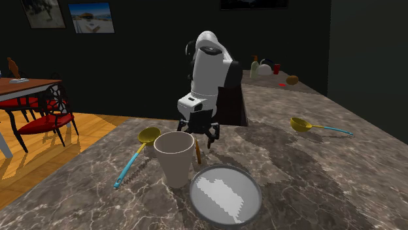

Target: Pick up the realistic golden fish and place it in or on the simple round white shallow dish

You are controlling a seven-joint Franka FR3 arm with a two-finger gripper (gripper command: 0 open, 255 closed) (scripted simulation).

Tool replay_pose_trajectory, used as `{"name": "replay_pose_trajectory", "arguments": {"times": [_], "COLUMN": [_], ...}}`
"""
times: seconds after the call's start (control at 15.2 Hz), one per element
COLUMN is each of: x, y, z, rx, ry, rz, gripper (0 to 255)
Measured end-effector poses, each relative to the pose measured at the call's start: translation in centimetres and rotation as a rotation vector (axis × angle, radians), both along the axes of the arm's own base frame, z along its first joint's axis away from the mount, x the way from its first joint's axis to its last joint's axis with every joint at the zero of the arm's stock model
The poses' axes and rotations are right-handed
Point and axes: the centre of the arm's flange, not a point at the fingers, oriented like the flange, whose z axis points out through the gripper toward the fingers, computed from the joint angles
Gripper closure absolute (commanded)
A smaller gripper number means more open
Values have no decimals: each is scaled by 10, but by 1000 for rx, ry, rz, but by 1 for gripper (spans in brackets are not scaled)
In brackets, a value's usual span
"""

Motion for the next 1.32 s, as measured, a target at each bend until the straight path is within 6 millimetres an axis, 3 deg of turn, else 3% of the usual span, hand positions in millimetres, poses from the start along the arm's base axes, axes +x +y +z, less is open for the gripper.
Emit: {"name": "replay_pose_trajectory", "arguments": {"times": [0.07,0.13,0.86,1.32], "x": [0,0,0,0], "y": [0,0,1,0], "z": [0,0,3,36], "rx": [0,0,1,0], "ry": [0,0,-1,0], "rz": [0,0,1,0], "gripper": [0,255,255,255]}}
